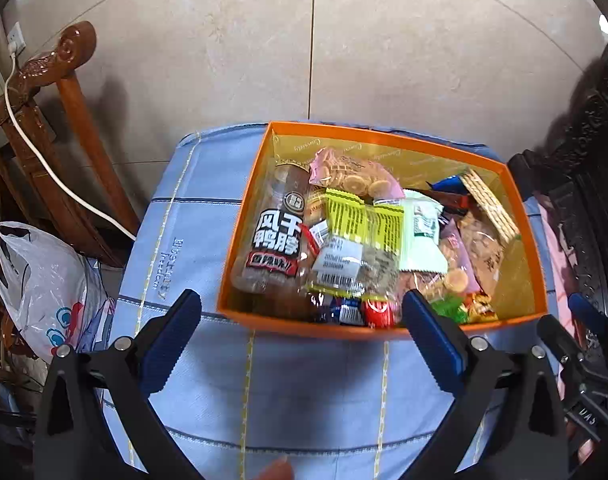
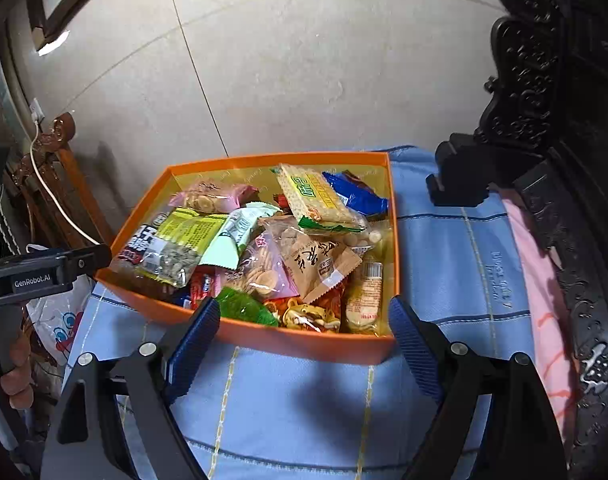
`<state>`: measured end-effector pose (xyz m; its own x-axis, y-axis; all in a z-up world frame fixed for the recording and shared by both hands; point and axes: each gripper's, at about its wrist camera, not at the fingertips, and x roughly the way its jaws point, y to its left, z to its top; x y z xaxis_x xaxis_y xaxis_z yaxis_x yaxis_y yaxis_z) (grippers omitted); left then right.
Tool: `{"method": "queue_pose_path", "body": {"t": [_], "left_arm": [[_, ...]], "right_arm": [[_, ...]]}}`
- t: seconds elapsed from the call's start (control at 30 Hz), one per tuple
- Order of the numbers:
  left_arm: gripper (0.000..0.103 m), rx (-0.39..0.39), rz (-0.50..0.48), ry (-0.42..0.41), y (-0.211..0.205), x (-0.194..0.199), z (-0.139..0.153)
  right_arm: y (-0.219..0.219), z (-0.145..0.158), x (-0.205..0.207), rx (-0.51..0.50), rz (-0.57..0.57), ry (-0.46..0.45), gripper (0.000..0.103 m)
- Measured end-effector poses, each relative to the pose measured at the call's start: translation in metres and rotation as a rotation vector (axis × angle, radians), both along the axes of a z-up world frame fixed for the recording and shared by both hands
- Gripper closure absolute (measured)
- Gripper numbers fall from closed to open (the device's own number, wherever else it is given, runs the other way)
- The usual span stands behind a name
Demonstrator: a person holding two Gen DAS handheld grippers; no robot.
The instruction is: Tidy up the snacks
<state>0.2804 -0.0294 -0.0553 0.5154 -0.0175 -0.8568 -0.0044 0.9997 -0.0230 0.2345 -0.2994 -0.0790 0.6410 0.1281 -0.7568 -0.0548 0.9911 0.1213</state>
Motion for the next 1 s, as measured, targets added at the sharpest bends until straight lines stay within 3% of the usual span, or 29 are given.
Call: {"method": "queue_pose_path", "body": {"t": [0.43, 1.0], "left_arm": [[0.004, 0.017, -0.023, -0.040, 0.003, -0.048, 0.024], [0.004, 0.010, -0.012, -0.049, 0.010, -0.075, 0.037]], "right_arm": [[0.015, 0.022, -0.036, -0.034, 0.023, -0.033, 0.016], [0.030, 0.029, -0.055, -0.053, 0.054, -0.032, 0.016]]}}
